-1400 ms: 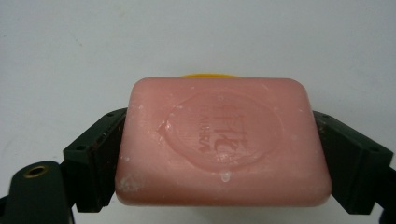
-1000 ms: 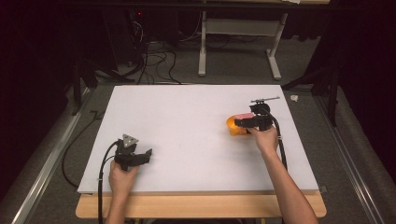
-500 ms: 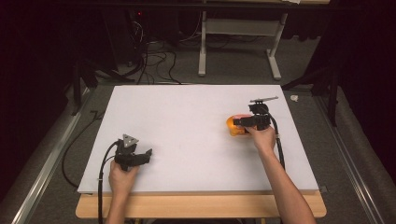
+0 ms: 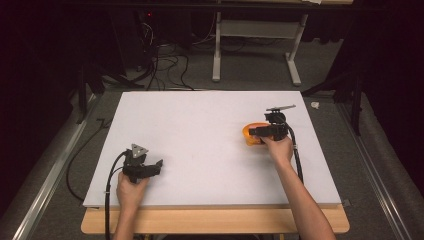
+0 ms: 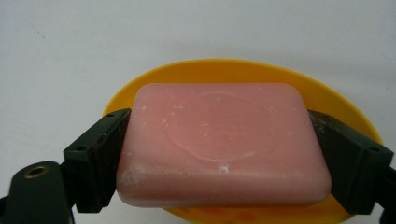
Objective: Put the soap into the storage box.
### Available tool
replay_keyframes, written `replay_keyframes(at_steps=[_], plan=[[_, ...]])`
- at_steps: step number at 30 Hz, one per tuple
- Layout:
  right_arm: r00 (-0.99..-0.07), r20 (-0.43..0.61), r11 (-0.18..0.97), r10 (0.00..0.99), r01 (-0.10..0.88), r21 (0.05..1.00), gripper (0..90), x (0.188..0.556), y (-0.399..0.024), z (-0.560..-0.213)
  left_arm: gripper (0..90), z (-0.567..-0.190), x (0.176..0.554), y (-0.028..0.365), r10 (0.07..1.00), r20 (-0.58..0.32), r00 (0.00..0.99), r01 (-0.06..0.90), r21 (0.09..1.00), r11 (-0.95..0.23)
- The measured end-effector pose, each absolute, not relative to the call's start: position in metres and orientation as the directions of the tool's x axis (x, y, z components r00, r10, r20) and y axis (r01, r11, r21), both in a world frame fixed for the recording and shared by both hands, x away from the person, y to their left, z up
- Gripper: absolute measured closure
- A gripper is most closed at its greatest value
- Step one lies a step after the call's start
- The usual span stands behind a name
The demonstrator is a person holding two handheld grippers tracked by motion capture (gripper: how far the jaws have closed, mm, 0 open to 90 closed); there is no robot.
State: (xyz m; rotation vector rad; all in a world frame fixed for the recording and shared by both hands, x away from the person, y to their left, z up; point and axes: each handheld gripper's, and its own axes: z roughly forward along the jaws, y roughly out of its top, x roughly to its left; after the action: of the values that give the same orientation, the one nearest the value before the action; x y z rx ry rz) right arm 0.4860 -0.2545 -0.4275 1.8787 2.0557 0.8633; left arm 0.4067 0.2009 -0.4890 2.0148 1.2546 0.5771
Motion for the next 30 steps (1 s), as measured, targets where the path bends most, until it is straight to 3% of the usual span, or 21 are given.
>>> replay_keyframes(at_steps=[18, 30], plan=[[-0.125, 0.201, -0.014, 0.972, 0.818, 0.575, 11.5, 0.485, -0.251, -0.427, 21.5, -0.489, 0.407, 0.201, 0.9, 0.013, 0.436, 0.596, 0.745, -0.299], [-0.151, 0.193, -0.002, 0.969, 0.783, 0.622, 12.9, 0.474, -0.254, -0.414, 21.6, -0.489, 0.407, 0.201, 0.9, 0.014, 0.436, 0.596, 0.745, -0.3]])
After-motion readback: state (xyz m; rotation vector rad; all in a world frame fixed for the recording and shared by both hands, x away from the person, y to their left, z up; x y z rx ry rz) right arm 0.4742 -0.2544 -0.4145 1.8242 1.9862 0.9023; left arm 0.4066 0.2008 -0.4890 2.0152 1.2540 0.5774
